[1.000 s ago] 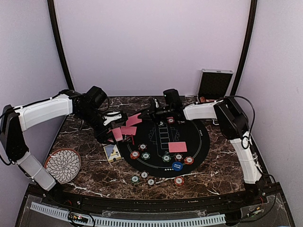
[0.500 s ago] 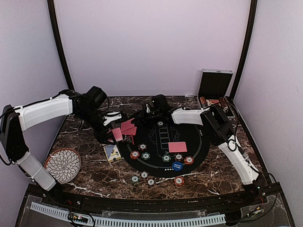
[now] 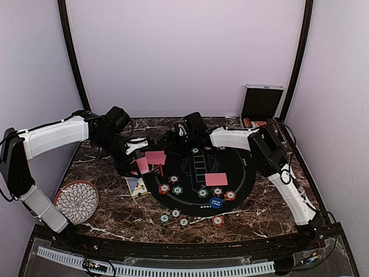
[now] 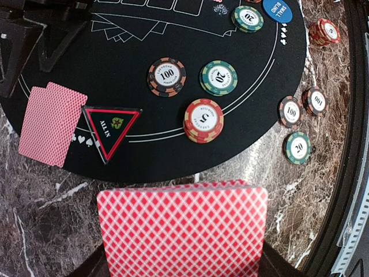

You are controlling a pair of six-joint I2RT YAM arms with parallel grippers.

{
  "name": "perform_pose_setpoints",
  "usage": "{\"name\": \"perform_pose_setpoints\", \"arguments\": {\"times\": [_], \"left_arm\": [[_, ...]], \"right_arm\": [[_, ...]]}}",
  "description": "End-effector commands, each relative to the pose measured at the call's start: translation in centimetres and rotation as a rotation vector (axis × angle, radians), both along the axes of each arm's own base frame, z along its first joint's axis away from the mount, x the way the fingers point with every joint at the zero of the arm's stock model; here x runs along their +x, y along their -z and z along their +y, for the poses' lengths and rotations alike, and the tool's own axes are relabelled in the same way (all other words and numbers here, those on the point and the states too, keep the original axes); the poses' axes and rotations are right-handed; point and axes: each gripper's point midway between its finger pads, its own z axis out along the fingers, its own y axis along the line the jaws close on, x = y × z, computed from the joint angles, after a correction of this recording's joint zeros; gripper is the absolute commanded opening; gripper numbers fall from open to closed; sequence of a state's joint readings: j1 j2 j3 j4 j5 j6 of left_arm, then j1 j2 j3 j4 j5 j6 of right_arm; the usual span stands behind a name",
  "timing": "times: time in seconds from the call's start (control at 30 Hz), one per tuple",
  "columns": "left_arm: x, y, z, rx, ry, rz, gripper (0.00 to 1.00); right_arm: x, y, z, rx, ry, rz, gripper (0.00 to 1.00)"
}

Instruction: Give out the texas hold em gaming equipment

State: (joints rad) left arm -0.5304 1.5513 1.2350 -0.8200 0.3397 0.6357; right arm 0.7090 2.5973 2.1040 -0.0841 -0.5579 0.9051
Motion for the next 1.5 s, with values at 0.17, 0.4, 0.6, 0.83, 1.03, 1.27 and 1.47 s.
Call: {"name": "perform_pose_setpoints", "arguments": {"times": [0.17, 0.4, 0.6, 0.83, 1.03, 1.27, 1.47], "left_arm": [[-0.8, -1.2, 0.3, -0.018, 0.012, -0.014, 0.00], [-0.6, -1.7, 0.1, -0.031, 0.009, -0.032, 0.00], [-0.4, -2.1, 0.0, -0.040, 0.007, -0.045, 0.00], [-0.3, -2.2, -0.1, -0.044, 0.007, -0.045, 0.00], [-0.1, -2.4, -0.2, -0.049, 0.007, -0.048, 0.00], [-0.1, -2.6, -0.4, -0.055, 0.007, -0.041, 0.00], [0.0, -2.8, -0.5, -0.060, 0.007, -0.043, 0.00]], "right_arm": [[-0.8, -6.5, -2.9, -0.012, 0.047, -0.120, 0.99], [-3.6, -10.4, -4.5, 0.249, 0.029, -0.056, 0.99], [-9.0, -12.4, -2.3, 0.283, -0.124, -0.036, 0.99], [-13.9, -11.9, -1.0, 0.249, -0.218, -0.018, 0.94], [-16.9, -11.4, 0.3, 0.258, -0.296, 0.014, 0.90], [-18.5, -11.6, 2.5, 0.289, -0.364, 0.046, 0.87], [-19.1, -11.4, 3.9, 0.302, -0.397, 0.072, 0.85]]}}
